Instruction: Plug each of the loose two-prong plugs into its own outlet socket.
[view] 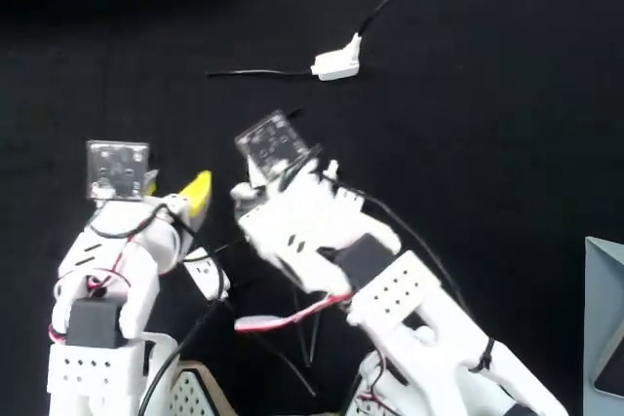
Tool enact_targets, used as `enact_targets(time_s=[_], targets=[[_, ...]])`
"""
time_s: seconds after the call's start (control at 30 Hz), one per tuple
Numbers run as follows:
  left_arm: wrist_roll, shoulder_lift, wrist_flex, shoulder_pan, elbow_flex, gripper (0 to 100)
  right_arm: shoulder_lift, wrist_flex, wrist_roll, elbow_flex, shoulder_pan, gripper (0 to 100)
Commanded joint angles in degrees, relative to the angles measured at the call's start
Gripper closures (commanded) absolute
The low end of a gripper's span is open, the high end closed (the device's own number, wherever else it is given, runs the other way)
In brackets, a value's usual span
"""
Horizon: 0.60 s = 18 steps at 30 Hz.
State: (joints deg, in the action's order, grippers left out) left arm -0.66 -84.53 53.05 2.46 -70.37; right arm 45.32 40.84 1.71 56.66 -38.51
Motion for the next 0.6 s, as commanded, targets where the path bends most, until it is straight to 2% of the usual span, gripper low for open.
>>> enact_targets(time_s=[0.0,0.13,0.27,0.57], targets=[[0.7,0.1,2.9,2.9,3.6,75,1.2,0.4,0.5,-1.0,6.6,98.7],[0.6,0.2,9.7,2.9,6.2,73,1.2,0.4,0.5,-1.0,11.3,98.7],[0.6,2.3,16.8,2.6,11.4,72,1.2,0.8,0.5,-0.8,12.0,98.7],[1.0,26.3,25.0,2.5,23.3,71,0.9,0.8,0.5,-0.4,12.1,98.7]])
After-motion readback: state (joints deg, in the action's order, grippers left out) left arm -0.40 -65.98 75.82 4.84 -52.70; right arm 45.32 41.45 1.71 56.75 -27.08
